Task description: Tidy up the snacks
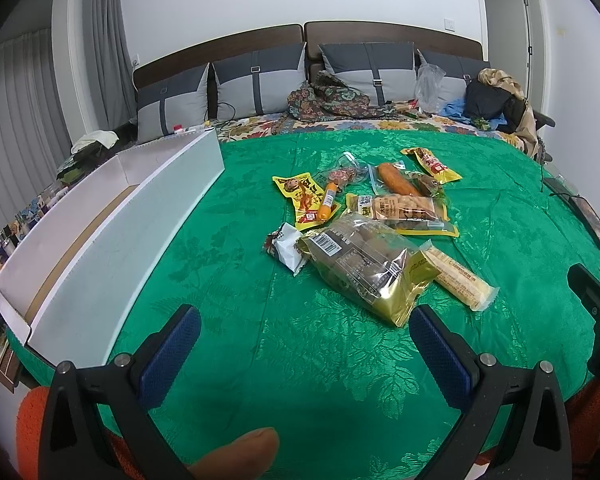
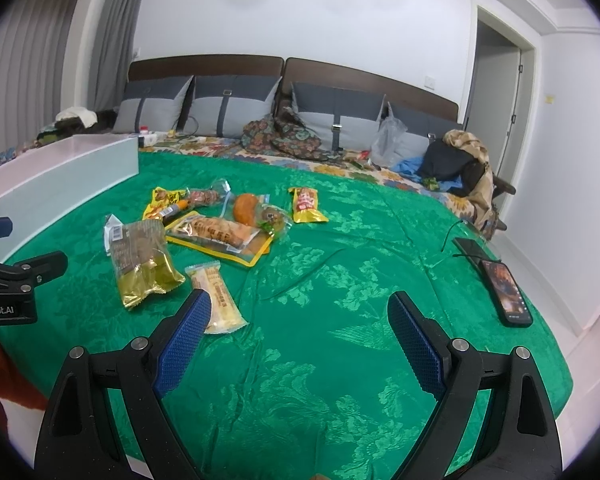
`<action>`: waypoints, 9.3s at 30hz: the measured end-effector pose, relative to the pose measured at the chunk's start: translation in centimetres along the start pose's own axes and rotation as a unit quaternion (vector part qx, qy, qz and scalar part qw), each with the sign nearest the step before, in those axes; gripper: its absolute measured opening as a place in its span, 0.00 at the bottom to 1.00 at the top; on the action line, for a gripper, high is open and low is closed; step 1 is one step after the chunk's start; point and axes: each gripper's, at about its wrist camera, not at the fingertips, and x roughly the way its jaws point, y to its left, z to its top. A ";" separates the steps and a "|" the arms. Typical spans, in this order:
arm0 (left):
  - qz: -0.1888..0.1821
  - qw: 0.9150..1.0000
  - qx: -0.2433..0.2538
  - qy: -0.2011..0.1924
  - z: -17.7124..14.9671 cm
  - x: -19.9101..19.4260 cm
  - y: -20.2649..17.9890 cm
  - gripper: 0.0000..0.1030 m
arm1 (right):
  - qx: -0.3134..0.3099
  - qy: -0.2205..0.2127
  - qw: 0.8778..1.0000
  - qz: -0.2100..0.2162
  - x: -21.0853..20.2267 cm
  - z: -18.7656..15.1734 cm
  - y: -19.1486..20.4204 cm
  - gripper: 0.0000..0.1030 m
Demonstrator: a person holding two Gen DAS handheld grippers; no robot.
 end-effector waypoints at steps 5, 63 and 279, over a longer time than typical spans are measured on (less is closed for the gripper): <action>0.000 1.000 0.000 0.000 0.0 0.0 0.0 1.00 | 0.000 0.001 1.000 0.000 0.0 0.0 0.0 0.90; -0.014 0.986 -0.051 0.157 -4.2 8.9 4.9 1.00 | -0.033 0.096 0.994 0.026 2.8 -2.4 1.0 0.90; -0.003 0.987 -0.065 0.147 0.2 15.1 7.4 1.00 | 0.144 0.224 0.963 -0.038 24.6 4.1 -11.4 0.95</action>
